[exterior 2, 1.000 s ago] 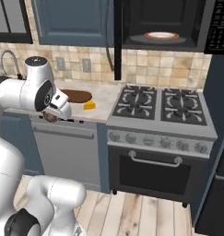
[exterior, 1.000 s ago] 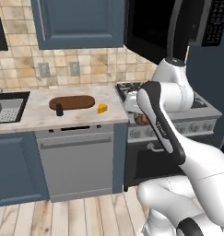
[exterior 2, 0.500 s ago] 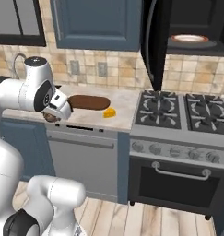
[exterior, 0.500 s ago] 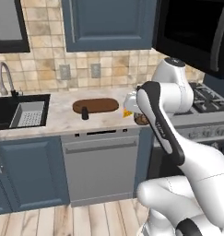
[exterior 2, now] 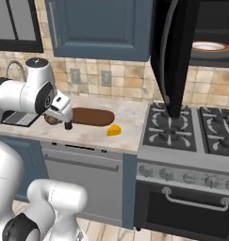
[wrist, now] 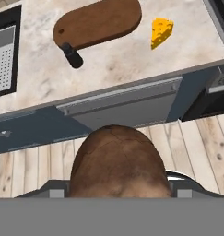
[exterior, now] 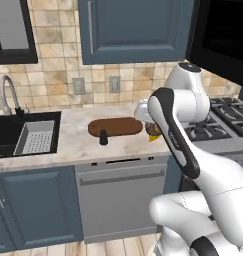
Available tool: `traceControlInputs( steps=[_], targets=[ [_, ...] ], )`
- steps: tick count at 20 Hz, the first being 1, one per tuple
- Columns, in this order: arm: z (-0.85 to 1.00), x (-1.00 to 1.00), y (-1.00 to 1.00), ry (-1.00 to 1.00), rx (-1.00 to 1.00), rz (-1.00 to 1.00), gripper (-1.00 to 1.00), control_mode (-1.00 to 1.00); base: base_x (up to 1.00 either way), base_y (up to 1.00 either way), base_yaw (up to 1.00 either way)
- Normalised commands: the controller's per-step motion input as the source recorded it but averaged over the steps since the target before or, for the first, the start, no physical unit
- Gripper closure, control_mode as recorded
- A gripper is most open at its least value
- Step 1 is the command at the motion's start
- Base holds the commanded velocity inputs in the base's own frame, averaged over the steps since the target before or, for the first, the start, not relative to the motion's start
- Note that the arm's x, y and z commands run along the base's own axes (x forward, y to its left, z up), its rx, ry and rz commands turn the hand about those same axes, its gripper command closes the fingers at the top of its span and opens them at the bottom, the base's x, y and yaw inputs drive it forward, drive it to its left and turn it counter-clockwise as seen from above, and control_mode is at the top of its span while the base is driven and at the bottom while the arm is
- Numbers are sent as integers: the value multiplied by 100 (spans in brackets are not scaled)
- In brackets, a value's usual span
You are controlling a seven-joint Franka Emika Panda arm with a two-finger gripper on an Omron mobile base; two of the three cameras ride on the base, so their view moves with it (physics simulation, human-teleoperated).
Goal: Retrieve the reheated potato from the microwave, then place the potato, cheese, and condiment on the cutting board.
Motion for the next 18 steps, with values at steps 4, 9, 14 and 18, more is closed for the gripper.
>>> traceControlInputs(
  steps=[4, 9, 14, 18],
  targets=[
    [0, 0, 0, 0, 0, 0, 100, 100, 67, 13, 0],
    [0, 0, 0, 0, 0, 0, 100, 100, 42, 28, 0],
    [0, 0, 0, 0, 0, 0, 100, 100, 31, 42, 0],
    [0, 0, 0, 0, 0, 0, 100, 100, 43, 43, -1]
  ],
)
